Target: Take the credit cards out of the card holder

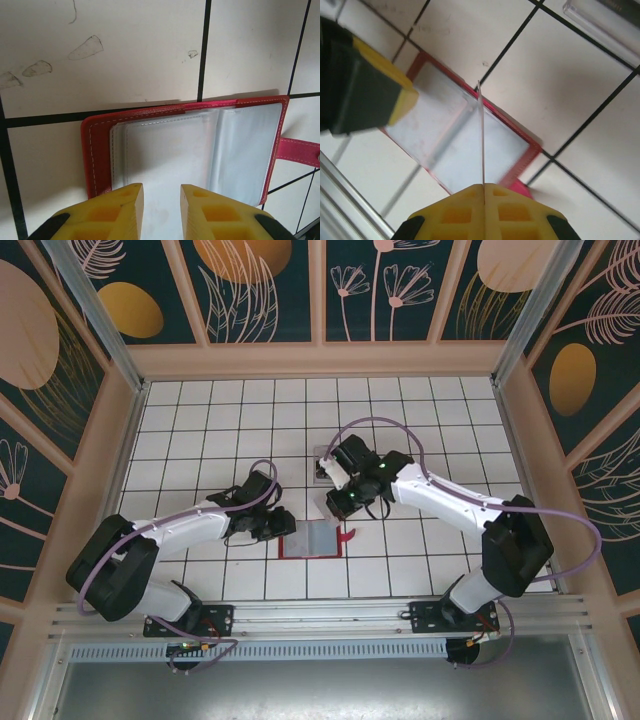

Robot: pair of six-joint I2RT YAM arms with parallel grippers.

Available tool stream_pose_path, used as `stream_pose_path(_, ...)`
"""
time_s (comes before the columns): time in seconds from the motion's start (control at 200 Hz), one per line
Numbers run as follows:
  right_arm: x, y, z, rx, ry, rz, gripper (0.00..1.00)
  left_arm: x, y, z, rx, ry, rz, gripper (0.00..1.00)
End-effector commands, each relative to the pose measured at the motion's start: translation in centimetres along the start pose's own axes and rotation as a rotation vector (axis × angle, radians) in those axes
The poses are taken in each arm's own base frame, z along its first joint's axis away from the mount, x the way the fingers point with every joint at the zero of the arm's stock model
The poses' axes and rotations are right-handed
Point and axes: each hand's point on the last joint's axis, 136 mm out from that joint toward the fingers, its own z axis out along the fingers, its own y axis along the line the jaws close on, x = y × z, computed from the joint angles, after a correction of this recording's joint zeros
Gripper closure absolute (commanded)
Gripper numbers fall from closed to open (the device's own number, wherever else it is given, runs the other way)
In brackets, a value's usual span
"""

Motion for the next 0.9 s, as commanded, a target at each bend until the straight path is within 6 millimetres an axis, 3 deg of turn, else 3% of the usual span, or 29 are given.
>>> stream_pose_path(0.0, 1.7, -0.7, -1.1, 0.065, 0.097, -0.289, 1.00, -0.4, -0.5, -0.5, 0.002, -0.020, 0.026, 0.73)
stream_pose_path(0.17, 1.3, -1.7, -2.5, 0.149, 0.130, -0.524, 1.00, -0.5, -0.4, -0.5, -0.012, -0.021, 0.043, 0.74)
stream_pose_path(0.435, 1.2, -4.3, -3.5, 0.282, 0.202, -0.728, 1.00, -0.6, -0.3, -0.6, -0.019, -0.025, 0.053, 0.74)
stream_pose_path(0.896, -4.0, -6.9, -5.2, 0.335, 0.192, -0.900, 1.00, -0.9, -0.1, -1.0, -0.032, -0.059, 0.057, 0.74)
